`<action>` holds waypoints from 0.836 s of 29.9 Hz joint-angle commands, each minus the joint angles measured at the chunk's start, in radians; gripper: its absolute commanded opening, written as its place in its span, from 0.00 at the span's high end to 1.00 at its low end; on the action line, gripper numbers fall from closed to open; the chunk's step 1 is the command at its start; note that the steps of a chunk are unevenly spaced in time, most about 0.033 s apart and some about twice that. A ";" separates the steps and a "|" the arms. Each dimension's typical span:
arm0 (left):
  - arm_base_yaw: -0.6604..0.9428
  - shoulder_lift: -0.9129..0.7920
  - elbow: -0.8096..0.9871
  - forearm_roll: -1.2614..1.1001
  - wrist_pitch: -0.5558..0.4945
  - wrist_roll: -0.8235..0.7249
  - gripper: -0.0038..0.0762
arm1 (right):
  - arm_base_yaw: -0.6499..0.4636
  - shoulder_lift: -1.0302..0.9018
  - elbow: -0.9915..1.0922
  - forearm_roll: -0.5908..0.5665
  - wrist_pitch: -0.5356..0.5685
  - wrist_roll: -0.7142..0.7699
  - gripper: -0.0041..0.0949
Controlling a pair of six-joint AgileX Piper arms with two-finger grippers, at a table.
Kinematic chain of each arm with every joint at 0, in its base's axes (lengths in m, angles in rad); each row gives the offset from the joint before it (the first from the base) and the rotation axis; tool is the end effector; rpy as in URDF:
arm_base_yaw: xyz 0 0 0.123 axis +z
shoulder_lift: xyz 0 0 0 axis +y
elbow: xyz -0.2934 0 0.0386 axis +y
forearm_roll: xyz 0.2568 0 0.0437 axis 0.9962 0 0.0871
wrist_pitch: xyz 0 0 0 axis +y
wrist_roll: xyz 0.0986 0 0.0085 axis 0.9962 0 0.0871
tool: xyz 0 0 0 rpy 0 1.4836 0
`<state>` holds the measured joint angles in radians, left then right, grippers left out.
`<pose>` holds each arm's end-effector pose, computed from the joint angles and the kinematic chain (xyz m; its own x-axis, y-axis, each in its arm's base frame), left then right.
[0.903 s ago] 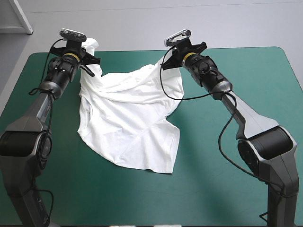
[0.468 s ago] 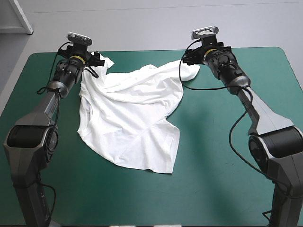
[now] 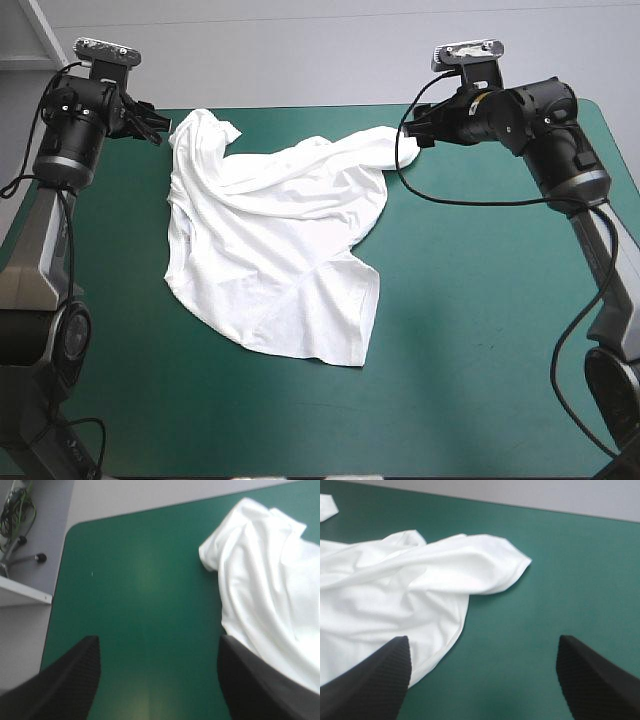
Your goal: Fold the cloth
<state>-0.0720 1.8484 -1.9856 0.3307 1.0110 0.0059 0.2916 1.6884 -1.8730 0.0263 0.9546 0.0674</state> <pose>0.4356 -0.0041 0.4073 -0.7001 0.2290 -0.6763 0.0001 0.9472 0.3206 0.3766 0.1153 0.4374 -0.6272 -0.1021 -0.7721 -0.2525 0.9645 0.0775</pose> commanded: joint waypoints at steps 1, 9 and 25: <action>0.004 -0.073 -0.003 -0.005 0.090 0.009 0.36 | -0.006 -0.062 -0.028 0.077 0.060 -0.022 0.30; 0.004 -0.126 0.169 -0.025 0.133 0.031 0.36 | 0.064 -0.068 0.050 0.220 0.226 -0.083 0.33; 0.033 -0.086 0.201 -0.188 -0.208 0.071 0.36 | 0.485 -0.087 0.418 0.136 0.112 -0.014 0.34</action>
<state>-0.0526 1.7682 -1.7592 0.1890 0.9052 0.0669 0.7387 1.6551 -1.4541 0.1833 1.0944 0.0254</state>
